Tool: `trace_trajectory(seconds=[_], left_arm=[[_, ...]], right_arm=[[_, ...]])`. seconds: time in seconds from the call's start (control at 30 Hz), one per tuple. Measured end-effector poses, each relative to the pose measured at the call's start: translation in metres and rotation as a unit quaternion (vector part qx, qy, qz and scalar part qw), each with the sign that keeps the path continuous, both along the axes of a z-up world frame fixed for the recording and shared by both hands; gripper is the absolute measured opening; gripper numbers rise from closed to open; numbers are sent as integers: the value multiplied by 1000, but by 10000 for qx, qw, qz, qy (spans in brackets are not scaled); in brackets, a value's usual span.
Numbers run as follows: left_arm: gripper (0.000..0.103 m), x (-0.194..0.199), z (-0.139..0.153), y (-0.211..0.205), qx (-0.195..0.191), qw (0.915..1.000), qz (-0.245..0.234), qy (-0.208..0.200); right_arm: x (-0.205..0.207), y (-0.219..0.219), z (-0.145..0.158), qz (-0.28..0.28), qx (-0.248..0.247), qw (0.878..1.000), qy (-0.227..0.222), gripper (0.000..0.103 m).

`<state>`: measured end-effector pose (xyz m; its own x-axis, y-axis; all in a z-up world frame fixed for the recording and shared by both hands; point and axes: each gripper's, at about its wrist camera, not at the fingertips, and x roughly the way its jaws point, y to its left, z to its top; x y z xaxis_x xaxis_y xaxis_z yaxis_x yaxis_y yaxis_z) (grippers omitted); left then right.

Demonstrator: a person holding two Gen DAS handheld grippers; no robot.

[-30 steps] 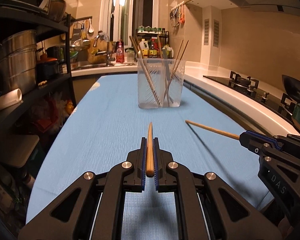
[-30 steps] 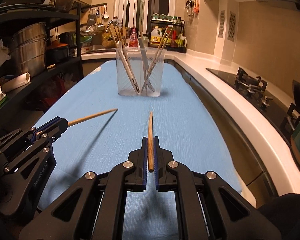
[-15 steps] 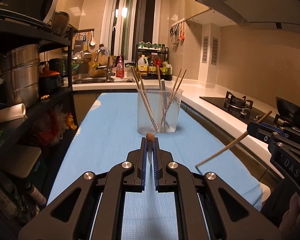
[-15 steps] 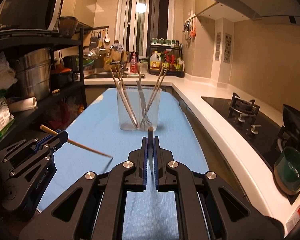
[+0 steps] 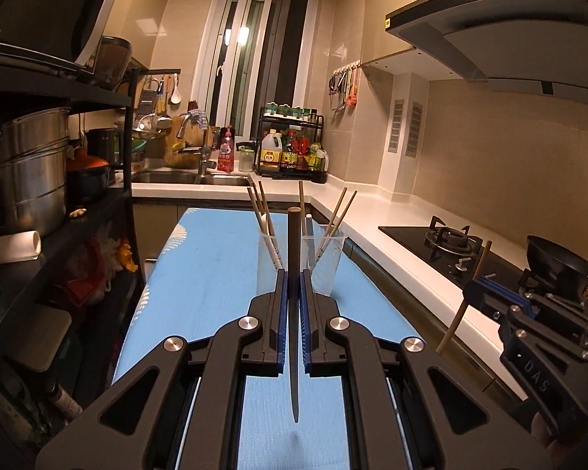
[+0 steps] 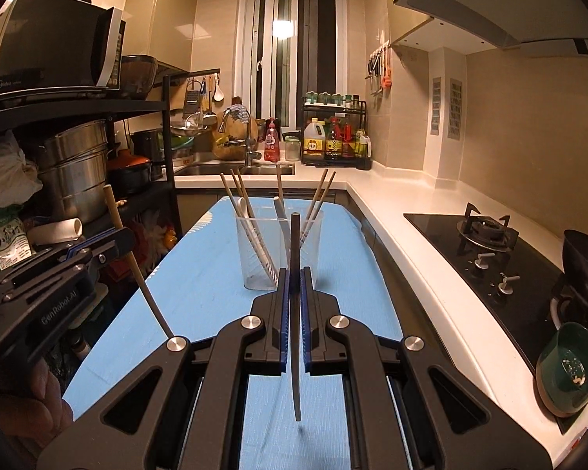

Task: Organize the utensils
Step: 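Lift both chopsticks upright and carry them over the clear container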

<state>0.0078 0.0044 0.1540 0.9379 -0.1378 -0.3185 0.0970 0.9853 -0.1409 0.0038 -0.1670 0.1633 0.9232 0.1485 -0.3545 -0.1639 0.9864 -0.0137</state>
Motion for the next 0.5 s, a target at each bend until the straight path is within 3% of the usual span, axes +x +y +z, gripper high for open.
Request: trace_trajectory(seconds=[0.33,0.5], left_arm=[[6,45,18,5,-8,9985,-125,533],[6,68,32,5,46,9981,-178,580]], right_arm=[[45,-2,9,-5,47,9999,140,6],[70,0,28,63,47,9999,91,5]])
